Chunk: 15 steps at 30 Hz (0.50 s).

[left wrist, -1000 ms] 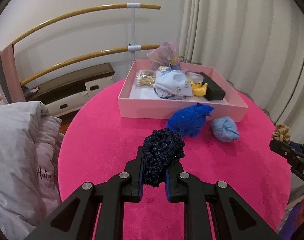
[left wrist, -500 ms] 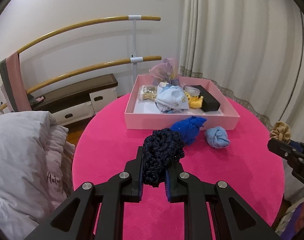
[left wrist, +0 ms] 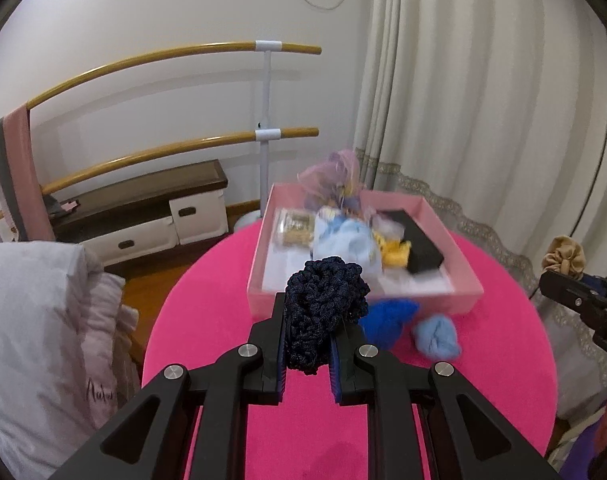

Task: Organize soft objects
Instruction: 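Carry the navy knit and tan scrunchie into the pink box and release both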

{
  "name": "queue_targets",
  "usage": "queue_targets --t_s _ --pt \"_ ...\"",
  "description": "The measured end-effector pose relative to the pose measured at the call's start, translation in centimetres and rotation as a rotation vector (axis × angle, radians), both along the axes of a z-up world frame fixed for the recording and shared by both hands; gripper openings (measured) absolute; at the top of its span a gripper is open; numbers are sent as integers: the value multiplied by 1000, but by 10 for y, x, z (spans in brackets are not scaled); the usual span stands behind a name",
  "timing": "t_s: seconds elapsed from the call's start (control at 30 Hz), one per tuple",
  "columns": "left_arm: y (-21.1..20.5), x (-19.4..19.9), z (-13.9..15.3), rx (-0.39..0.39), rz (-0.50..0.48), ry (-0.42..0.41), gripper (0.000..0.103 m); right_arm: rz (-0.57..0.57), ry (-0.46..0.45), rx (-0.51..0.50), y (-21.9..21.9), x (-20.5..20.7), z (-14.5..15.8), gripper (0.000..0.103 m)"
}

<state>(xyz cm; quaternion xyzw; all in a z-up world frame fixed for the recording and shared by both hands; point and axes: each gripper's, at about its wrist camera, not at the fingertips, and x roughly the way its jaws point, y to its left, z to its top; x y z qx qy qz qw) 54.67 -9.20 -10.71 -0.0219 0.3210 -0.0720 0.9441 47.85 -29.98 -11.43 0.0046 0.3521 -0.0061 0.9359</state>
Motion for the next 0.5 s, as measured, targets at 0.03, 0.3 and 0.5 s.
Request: queue_targets --t_s 0.03,0.3,0.5 --pt "0 8 3 4 0 -7 14 6 -3 -1 -2 10 4 28" --pt "-5 81 19 6 -10 -22 14 46 19 24 -4 70 9 28" --pt "-9 137 12 0 -20 9 14 55 66 35 -5 108 -5 28"
